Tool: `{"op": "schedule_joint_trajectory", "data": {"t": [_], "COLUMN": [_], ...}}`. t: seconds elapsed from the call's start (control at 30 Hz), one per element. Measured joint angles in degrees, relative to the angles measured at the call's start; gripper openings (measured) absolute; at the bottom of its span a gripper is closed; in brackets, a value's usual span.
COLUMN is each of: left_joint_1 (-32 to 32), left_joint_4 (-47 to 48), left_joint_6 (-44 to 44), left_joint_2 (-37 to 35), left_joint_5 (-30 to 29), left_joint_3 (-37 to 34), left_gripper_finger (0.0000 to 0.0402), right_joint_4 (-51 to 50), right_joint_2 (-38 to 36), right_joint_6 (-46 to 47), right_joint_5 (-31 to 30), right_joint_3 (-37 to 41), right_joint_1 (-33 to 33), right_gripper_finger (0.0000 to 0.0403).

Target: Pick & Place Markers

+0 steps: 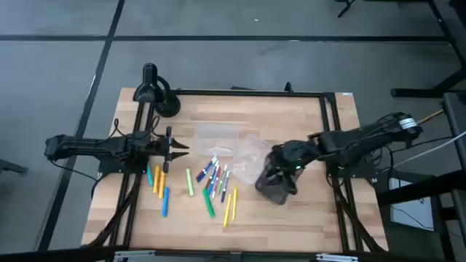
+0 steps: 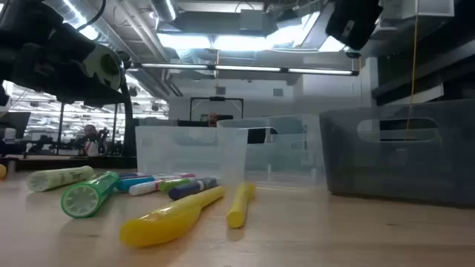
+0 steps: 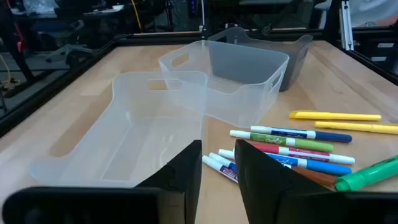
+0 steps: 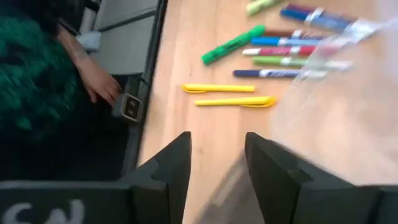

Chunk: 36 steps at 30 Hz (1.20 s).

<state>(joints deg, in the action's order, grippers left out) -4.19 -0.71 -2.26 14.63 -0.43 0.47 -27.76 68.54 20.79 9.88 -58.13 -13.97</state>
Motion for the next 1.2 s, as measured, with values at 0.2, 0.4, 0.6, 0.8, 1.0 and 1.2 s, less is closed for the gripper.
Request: {"op": "schedule_joint_trajectory", "data": {"t": [0.2, 0.4, 0.6, 0.8, 1.0, 1.2], "left_joint_1": [0.0, 0.0, 0.0, 0.0, 0.0, 0.0], "left_joint_4": [-0.2, -0.3, -0.3, -0.3, -0.3, -0.9], "left_joint_6": [0.0, 0.0, 0.0, 0.0, 0.0, -9.5], "left_joint_2": [0.0, 0.0, 0.0, 0.0, 0.0, 0.0], "left_joint_5": [0.1, 0.1, 0.1, 0.1, 0.1, 0.0], "left_joint_3": [0.0, 0.0, 0.0, 0.0, 0.0, 0.0], "left_gripper_finger": [0.0094, 0.0091, 0.009, 0.0093, 0.009, 0.0095], "right_joint_4": [-0.6, 10.2, 25.2, 28.4, 27.9, 32.6], "right_joint_2": [-12.6, -27.5, -38.7, -44.8, -46.0, -46.0], "right_joint_6": [-16.4, -22.8, -23.8, -24.7, -24.0, -13.2], "right_joint_5": [-1.9, -2.0, -8.8, -21.7, -30.8, -29.3], "right_joint_3": [4.7, 19.8, 34.6, 42.6, 47.7, 53.5], "right_joint_1": [0.0, 0.0, 0.0, 0.0, 0.0, 0.1], "right_gripper_finger": [0.0151, 0.0152, 0.0152, 0.0152, 0.0152, 0.0152]}}
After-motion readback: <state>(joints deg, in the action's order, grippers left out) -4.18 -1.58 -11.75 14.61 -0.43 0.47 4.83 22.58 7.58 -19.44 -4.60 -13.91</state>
